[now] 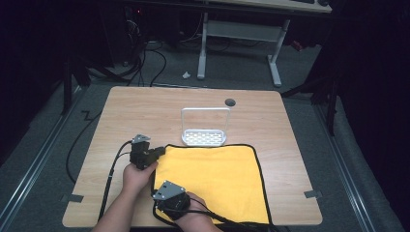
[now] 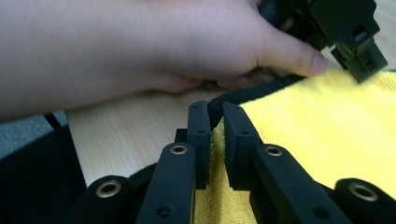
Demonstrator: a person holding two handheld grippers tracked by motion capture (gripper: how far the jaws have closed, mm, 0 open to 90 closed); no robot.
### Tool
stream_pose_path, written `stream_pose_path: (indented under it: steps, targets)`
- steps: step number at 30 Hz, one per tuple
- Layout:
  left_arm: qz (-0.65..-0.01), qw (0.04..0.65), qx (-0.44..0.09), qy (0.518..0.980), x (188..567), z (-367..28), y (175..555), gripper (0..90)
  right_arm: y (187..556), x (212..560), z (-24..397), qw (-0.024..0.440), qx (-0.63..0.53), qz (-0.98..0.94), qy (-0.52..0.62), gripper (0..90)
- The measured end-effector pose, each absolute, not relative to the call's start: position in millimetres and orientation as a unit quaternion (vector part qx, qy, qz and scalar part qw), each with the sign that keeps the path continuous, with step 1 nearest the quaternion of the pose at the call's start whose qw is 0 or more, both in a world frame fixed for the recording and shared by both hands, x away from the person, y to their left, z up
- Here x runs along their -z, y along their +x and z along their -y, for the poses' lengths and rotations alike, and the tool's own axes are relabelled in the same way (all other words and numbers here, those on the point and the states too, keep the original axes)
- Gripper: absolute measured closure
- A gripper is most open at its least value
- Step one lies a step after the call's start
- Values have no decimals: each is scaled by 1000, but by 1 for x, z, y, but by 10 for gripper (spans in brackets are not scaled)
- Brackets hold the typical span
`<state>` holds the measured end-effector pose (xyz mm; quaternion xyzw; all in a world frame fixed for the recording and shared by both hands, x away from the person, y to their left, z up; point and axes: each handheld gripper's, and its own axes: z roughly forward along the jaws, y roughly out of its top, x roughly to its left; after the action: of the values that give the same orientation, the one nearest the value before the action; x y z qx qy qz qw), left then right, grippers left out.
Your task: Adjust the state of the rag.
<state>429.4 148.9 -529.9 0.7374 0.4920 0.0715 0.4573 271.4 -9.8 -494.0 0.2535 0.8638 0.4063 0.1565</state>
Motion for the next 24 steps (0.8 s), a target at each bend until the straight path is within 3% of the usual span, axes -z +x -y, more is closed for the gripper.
stream_pose_path:
  steps: [14, 19, 24]
  targets:
    - [-525, 439, -103, 722, 491, -224, 420, 830, 272, 469, -51, 146, -464, -850, 203, 827]
    - [-521, 443, -107, 722, 483, -209, 419, 829, 266, 465, -44, 164, -459, -849, 203, 826]
    - [-506, 444, -114, 731, 478, -170, 418, 828, 259, 460, -10, 183, -452, -846, 217, 826]
